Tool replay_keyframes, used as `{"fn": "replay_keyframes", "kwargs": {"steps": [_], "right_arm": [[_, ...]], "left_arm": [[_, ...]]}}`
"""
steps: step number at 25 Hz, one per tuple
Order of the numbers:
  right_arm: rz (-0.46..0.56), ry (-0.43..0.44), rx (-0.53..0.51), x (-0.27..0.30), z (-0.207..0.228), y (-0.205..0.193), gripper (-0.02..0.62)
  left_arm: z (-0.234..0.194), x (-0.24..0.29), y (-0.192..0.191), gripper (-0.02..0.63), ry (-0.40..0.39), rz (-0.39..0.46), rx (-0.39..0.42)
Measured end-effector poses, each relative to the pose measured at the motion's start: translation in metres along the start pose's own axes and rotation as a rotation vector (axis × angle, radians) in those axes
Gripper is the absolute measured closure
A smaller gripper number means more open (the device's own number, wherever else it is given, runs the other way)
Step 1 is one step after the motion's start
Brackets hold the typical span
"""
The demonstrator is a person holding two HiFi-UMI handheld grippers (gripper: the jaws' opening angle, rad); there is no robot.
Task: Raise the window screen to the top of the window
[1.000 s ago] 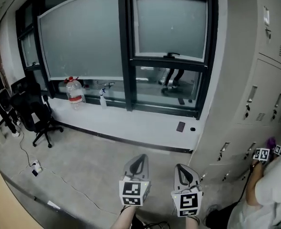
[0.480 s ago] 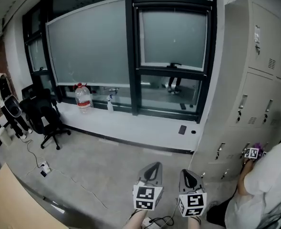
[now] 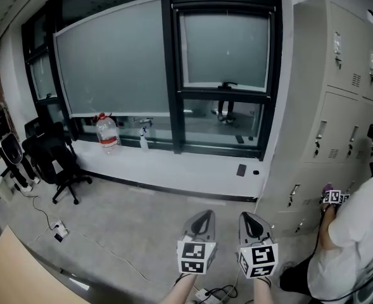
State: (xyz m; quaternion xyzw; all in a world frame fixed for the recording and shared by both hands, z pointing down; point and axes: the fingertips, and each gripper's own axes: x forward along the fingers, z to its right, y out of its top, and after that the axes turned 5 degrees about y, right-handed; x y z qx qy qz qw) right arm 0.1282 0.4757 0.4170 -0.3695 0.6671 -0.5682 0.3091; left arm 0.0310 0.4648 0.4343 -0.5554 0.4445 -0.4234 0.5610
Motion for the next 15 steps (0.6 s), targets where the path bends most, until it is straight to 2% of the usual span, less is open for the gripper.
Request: {"fn": "replay_keyframes", "kwargs": {"steps": [4,8,15], "right_arm": [[-0.015,0.001,0.016,0.010,-0.012,-0.004,0.589],[-0.034,0.033,-0.013,0.023,-0.023,-0.005,0.589],[-0.023,0.018,0.005,0.030,-0.029,0.000,0.589]], "left_arm": [[-0.009,-0.002,-0.006,0.603,-0.021,-0.026,0.009],[-0.012,-0.001,-0.016,0.603,-0.037,-0.053,0.002],[-0.032,-0.002,-0.005,0.603,-0.018,-0.024,-0.017]]}}
